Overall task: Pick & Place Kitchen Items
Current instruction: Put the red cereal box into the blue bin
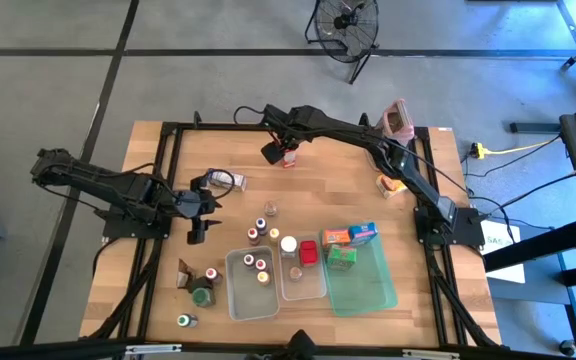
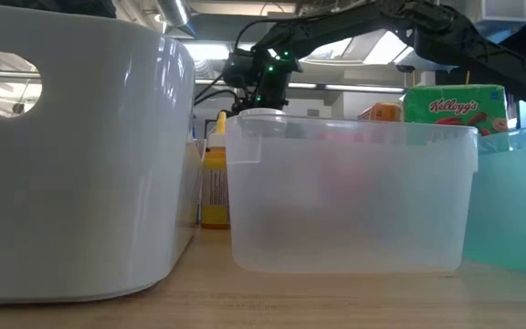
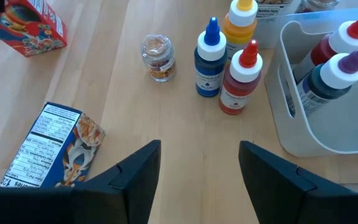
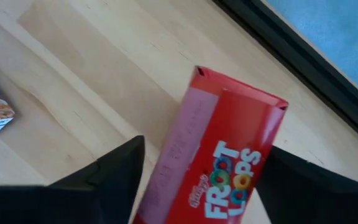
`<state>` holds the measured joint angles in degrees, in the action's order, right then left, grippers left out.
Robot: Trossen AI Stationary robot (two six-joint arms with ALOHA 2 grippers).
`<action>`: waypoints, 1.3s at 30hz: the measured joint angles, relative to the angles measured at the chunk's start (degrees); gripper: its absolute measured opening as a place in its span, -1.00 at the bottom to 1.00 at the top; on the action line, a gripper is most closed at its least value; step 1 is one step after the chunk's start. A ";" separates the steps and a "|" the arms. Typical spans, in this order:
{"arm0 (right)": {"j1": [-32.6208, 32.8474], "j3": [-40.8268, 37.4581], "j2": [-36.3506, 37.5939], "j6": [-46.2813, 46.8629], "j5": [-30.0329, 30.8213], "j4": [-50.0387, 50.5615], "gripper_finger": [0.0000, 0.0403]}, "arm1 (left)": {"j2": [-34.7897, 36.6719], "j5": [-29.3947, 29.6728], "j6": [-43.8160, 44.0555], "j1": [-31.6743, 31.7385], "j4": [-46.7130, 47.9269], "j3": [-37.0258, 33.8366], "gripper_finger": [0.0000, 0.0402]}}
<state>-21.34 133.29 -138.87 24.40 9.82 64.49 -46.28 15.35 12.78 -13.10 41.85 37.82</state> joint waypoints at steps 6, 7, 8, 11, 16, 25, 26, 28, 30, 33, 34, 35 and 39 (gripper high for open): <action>0.00 0.00 0.00 0.48 0.02 0.00 -0.03 | 0.00 0.00 0.00 0.00 0.00 0.00 0.06; 0.00 0.00 0.00 0.48 0.02 0.00 -0.10 | 0.00 0.00 0.00 0.00 0.00 0.00 0.06; 0.00 0.00 0.00 0.45 0.04 -0.01 -0.16 | 0.00 0.00 0.00 0.00 0.02 0.00 0.06; 0.01 0.00 0.00 -0.53 0.91 -0.02 -0.34 | 0.00 0.00 0.02 0.00 0.02 0.00 0.06; 0.63 1.39 0.02 -2.47 2.54 1.00 -0.49 | 0.00 0.00 0.02 0.00 0.28 0.00 0.06; 3.74 1.62 7.52 -3.84 2.52 3.02 -0.51 | 0.00 0.00 0.05 0.00 0.31 0.00 0.06; 4.38 1.62 8.73 -4.06 2.60 3.26 -0.51 | 0.00 0.00 0.04 0.00 0.28 0.00 0.06; 5.92 1.73 11.24 -4.36 2.30 4.40 -0.52 | 0.00 0.00 0.06 0.00 0.28 0.00 0.06; 7.91 1.73 13.65 -5.43 2.10 5.91 -0.52 | 0.00 0.00 0.06 0.00 0.26 0.00 0.06; 11.41 1.72 17.46 -6.63 2.12 8.68 -0.52 | 0.02 0.02 0.04 0.00 0.22 0.00 0.06; 12.87 1.73 18.81 -7.12 2.10 8.62 -0.52 | 0.00 0.04 0.04 0.00 0.22 0.00 0.06; 14.37 1.73 20.16 -7.35 2.14 9.45 -0.52 | 0.01 0.11 0.04 0.00 0.21 0.00 0.06; 21.21 1.73 24.33 -7.98 2.40 11.63 -0.52 | 0.01 0.20 0.04 0.02 0.04 0.00 0.06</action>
<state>-0.13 135.02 -114.54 16.42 12.23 76.12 -46.28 15.55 12.82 -13.08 41.89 37.82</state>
